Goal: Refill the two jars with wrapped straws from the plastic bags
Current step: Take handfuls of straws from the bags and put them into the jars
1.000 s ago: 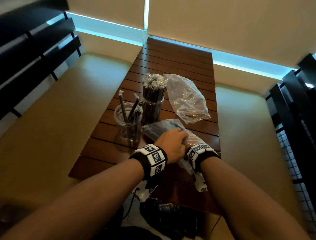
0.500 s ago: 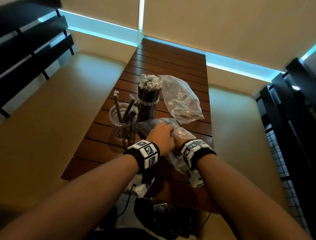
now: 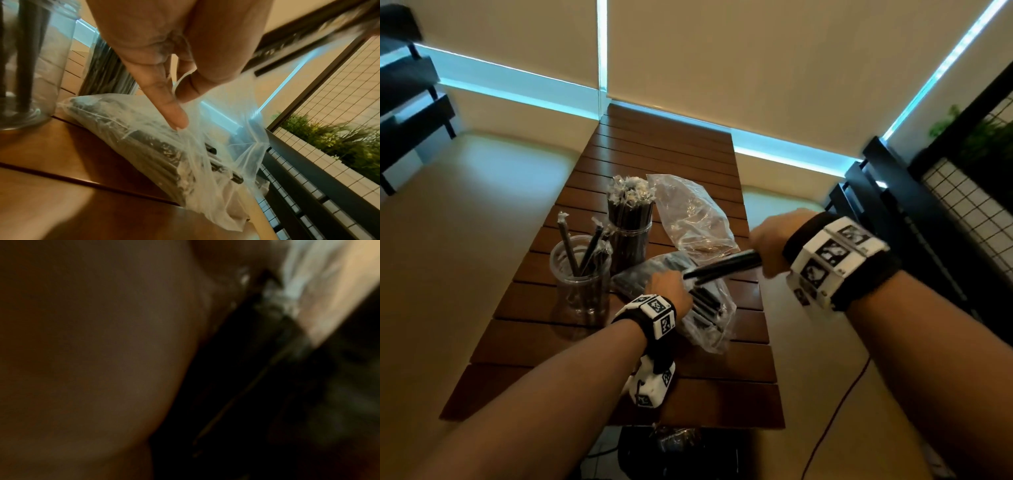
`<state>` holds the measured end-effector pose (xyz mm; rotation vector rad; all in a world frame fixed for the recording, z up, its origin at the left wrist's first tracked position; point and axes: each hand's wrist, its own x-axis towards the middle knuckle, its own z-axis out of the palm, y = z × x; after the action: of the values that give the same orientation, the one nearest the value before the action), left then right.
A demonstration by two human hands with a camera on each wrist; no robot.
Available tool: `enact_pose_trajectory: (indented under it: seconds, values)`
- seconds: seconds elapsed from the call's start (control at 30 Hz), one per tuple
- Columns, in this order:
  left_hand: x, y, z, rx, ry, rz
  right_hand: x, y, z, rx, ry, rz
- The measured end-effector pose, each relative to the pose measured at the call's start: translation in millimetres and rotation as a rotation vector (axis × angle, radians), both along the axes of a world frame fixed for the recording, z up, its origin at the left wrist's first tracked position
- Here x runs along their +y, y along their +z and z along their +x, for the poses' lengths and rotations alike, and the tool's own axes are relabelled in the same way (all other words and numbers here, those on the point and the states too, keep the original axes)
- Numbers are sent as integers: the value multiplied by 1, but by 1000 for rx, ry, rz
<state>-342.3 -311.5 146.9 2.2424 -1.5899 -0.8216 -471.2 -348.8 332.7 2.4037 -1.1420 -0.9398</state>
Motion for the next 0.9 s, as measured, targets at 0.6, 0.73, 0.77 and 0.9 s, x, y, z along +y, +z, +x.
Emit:
enact_pose_trajectory:
  seconds: [0.6, 0.73, 0.77, 0.9]
  values:
    - [0, 82, 79, 1314, 457, -288, 18, -122, 89, -1246, -98, 353]
    - [16, 90, 94, 1166, 516, -452, 8, -82, 97, -1076, 42, 607]
    - [20, 94, 97, 1119, 505, -480, 2, -66, 98, -1170, 56, 526]
    - [24, 110, 104, 1005, 427, -588, -9, 9, 115, -1771, 113, 129]
